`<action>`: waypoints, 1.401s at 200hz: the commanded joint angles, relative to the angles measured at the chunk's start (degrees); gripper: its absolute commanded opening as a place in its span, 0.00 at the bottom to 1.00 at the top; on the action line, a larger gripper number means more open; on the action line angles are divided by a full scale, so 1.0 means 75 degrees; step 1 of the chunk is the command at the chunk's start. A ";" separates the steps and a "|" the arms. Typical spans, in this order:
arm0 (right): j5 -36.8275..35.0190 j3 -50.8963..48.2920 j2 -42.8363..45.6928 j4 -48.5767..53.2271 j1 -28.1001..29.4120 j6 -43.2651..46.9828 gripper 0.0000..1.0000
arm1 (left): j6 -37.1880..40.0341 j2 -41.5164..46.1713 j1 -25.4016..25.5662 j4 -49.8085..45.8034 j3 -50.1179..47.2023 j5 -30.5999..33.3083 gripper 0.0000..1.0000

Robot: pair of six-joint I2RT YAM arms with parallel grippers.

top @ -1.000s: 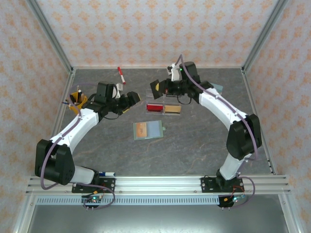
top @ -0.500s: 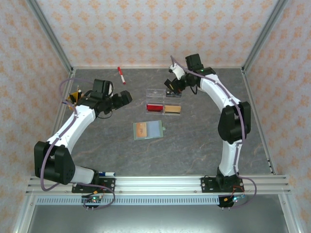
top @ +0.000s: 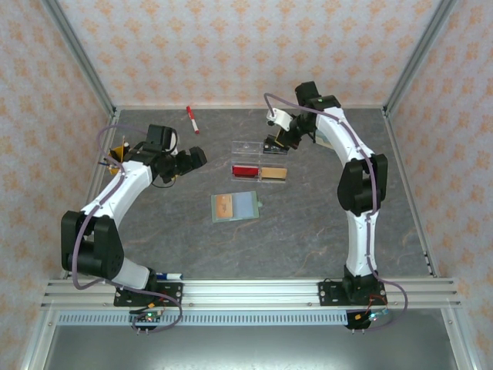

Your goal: Take the credit cards out of the card holder

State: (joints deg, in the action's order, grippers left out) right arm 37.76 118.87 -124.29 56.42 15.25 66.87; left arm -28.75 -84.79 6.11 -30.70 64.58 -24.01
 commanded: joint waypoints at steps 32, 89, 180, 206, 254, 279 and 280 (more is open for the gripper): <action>0.0092 0.0350 -0.0416 0.0070 -0.0005 0.0705 0.00 | 0.0084 -0.0224 -0.0087 -0.0050 0.0051 -0.0329 1.00; 0.0543 0.0855 -0.0357 0.0519 -0.0005 0.0846 0.00 | 0.0013 -0.0314 -0.0089 0.0097 -0.0020 -0.0548 1.00; 0.0302 0.1030 -0.0449 0.0256 0.0005 0.1056 0.00 | 0.0095 -0.0397 -0.0095 0.0028 -0.0023 -0.0686 1.00; 0.0216 0.1026 -0.0545 0.0157 -0.0002 0.1149 0.00 | 0.0141 -0.0557 -0.0088 -0.0090 0.0105 -0.0734 1.00; 0.0044 0.1153 -0.0725 0.0398 -0.0008 0.1439 0.00 | 0.0037 -0.0646 -0.0088 0.0040 0.0068 -0.0865 1.00; -0.0013 0.1107 -0.0771 0.0567 -0.0034 0.1535 0.00 | 0.0013 -0.0657 -0.0088 0.0068 0.0050 -0.0888 1.00; -0.0016 0.1107 -0.0771 0.0571 -0.0032 0.1536 0.00 | 0.0013 -0.0658 -0.0088 0.0071 0.0050 -0.0889 1.00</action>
State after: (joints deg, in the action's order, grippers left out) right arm 38.33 125.73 -129.14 57.89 15.22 75.79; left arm -28.60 -89.52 5.96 -30.61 64.55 -29.78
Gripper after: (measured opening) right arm 0.050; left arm 0.998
